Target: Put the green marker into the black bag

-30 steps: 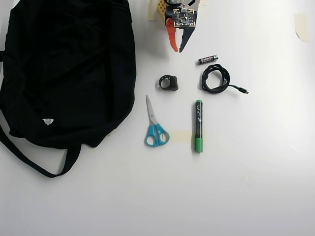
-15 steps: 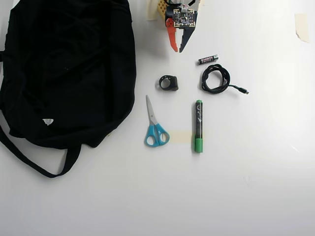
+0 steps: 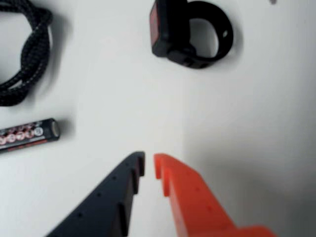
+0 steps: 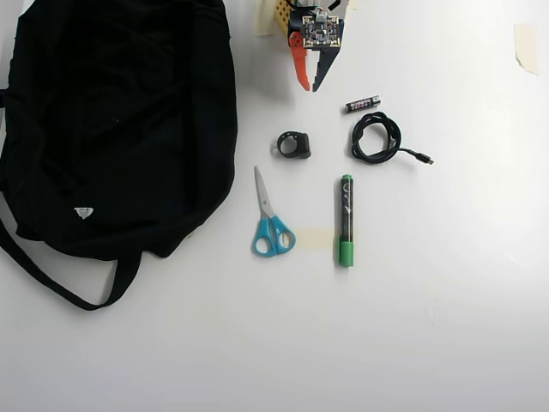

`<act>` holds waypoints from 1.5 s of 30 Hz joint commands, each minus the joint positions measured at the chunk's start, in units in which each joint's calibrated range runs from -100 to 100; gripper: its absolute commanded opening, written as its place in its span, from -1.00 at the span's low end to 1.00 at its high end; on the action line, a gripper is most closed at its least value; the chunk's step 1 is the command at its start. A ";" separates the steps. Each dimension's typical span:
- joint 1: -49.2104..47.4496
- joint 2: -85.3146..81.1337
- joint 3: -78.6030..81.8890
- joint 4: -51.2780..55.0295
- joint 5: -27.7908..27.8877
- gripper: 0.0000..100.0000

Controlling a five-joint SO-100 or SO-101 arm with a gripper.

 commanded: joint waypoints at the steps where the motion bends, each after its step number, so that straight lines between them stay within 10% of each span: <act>1: 0.09 -0.42 0.81 0.19 -0.06 -0.96; 35: -0.58 0.75 0.18 -1.54 0.20 -0.94; 45: -2.60 10.54 -1.53 -24.71 -0.06 -0.94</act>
